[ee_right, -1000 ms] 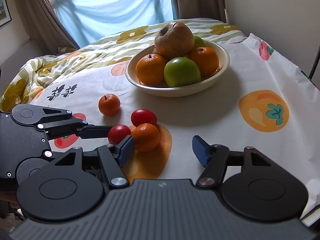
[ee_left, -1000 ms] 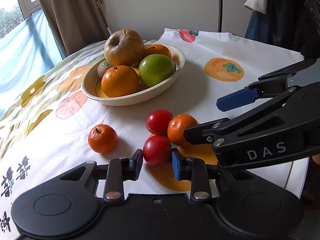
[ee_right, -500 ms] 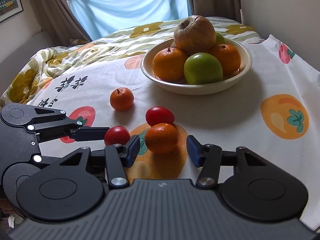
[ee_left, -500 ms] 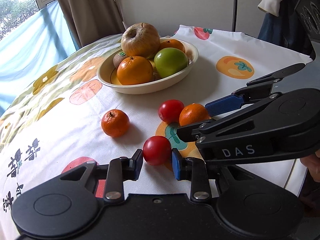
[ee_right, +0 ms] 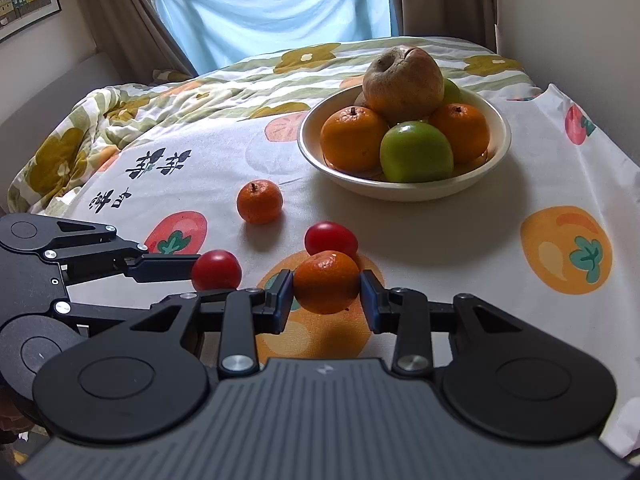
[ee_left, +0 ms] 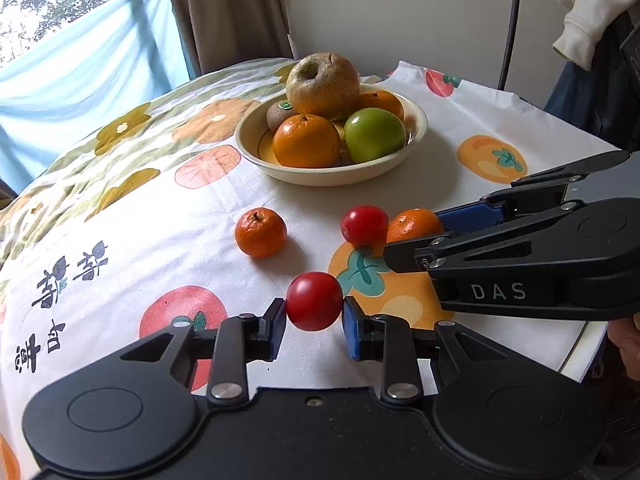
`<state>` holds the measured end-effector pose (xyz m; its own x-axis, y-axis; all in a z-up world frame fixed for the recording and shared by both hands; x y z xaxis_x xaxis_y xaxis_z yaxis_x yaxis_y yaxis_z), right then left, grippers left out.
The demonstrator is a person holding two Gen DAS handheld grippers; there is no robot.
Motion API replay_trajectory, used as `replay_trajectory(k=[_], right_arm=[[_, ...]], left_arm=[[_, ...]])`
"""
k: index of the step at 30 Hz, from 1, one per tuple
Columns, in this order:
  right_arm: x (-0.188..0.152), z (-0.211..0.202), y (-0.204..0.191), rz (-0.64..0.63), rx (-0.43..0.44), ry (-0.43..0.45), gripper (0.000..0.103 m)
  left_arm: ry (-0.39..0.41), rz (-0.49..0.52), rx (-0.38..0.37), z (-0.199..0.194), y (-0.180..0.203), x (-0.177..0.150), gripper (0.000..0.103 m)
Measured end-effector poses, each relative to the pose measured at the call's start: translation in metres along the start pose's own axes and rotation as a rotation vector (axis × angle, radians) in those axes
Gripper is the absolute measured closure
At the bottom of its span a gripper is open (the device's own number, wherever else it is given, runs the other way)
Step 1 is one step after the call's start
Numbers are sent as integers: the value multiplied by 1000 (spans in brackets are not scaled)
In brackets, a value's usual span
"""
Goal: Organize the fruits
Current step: 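Carry tomato and mandarin into the white bowl and open both tools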
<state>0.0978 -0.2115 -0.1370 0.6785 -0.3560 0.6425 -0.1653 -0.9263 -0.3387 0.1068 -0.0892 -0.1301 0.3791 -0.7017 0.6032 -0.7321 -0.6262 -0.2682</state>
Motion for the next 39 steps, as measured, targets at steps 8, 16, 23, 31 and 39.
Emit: replay_trajectory(k=[8,16,23,31,39], right_arm=[[18,-27,2,-14,8,13,52],[47,-53,15,-24,20,28,52],[75,-59,39,-32,20,32,52],[109,-45,67,-44,29,18,52],[130,-19,87,-72,53,-19,52]], left_arm=[[23,-68,21,-29,4,22,69],[46,-93,53,-44,10,57,69],[53,-105,73,-33,13,89,69],[24,-157,100,-8,7,113,69],[-32,-225,120,26,-1,122,69]])
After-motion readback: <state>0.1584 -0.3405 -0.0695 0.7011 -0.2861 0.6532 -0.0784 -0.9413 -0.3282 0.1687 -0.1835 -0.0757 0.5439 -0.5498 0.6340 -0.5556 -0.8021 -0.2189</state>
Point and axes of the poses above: each gripper's, at about its wrist camera, not at the fingertips, and z roughly the way its jaws point, y to its right, x to its top, the point moved 3 cm from there along z, roughly the way its jaws point, and after that the axes turned 12 degrees about z, right-handed, at the moved point
